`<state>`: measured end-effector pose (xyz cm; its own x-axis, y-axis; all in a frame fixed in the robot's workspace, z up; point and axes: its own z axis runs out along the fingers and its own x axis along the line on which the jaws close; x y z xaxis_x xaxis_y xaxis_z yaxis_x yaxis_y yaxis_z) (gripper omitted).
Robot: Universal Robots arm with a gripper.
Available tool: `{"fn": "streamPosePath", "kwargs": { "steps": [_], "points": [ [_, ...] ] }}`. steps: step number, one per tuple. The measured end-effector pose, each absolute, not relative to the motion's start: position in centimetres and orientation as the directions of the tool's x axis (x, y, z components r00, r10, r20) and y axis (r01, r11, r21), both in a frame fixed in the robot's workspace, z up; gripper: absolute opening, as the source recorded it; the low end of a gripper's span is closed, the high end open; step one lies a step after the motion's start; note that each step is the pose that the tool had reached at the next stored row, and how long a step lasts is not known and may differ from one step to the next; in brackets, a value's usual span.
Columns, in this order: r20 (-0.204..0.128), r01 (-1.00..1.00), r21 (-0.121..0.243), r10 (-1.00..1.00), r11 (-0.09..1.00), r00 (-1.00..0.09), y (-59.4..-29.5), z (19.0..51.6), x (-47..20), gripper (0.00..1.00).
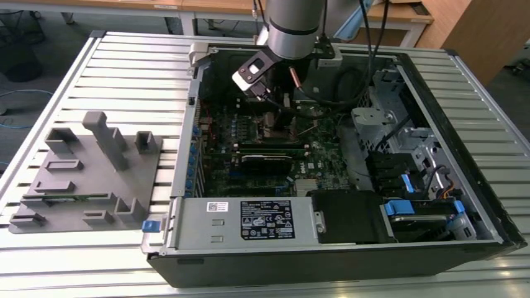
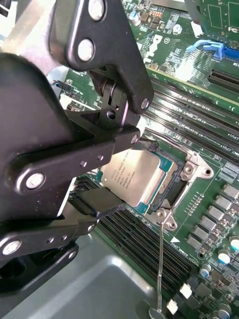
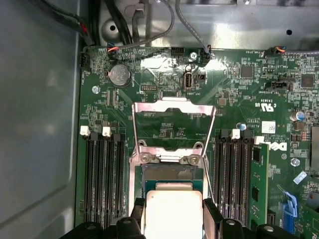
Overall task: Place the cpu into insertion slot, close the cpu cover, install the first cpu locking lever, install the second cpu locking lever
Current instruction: 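Place the cpu into insertion slot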
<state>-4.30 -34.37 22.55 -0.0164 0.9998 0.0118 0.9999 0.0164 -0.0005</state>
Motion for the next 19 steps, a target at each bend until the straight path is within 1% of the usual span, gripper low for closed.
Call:
{"fn": "streamPosePath", "kwargs": {
  "steps": [3,6,19],
  "points": [
    [0.013,1.0,0.003,1.0,0.018,-0.018,-34.4,22.5,-4.3,0.54],
    [0.012,1.0,0.021,1.0,0.02,-0.02,-34.4,22.3,-4.3,0.54],
    [0.012,1.0,0.022,1.0,0.02,-0.021,-33.9,21.2,-4.3,0.54]
  ]
}}
